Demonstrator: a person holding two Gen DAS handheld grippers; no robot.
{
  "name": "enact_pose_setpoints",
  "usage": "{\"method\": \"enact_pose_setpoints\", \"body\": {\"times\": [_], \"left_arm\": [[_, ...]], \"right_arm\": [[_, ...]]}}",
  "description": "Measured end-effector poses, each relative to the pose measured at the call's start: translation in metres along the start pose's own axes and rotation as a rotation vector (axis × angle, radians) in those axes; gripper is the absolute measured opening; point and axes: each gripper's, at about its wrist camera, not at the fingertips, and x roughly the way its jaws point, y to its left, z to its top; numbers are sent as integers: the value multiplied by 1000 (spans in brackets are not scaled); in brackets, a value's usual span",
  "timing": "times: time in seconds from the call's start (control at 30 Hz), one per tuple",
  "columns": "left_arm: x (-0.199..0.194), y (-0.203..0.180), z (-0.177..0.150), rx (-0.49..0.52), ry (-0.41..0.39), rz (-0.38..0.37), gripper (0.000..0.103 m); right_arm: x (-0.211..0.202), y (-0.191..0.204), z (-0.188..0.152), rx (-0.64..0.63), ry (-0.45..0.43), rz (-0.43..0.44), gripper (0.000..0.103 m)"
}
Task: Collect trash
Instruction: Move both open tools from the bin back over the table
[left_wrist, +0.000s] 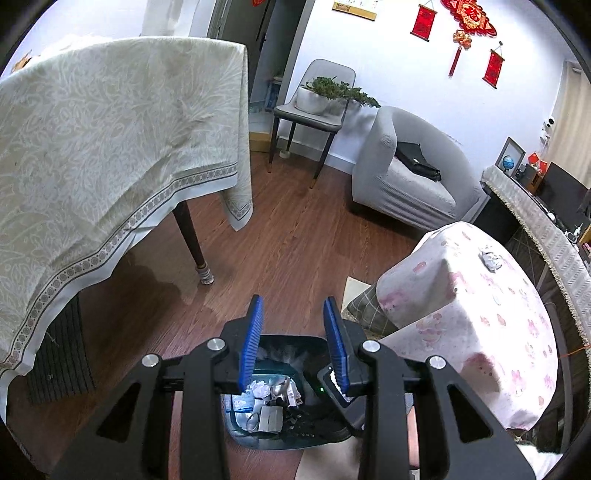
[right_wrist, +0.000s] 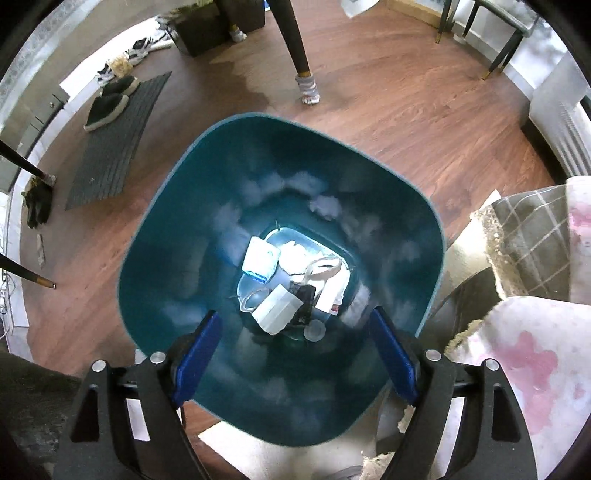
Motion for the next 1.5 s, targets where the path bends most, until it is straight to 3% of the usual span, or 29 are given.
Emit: {"method": "enact_pose_setpoints", "body": {"times": [0.27,0.43,0.6,0.9,1.13,1.5], "left_arm": [[-1,-26,10,45,-29,9,35],[1,-41,16,70,-48,10,40],[6,-49,22,60,-54,5,42],[8,-65,29,75,-82,16,57],[2,-77,38,75,-131,-9,63],[23,-103,37,91,-99,-35,73]], "right_arm": [[-55,-3,-3,4,-110,39,82],[-92,-8,-4,0,-176,51,70],[-140,-14,-7,4,-279,46,66],[-211,-38,-20,31,-443,2,59],[-237,-71,-33,90,-490,-54,56],[-255,-138,-66,226,-531,-119,57]]}}
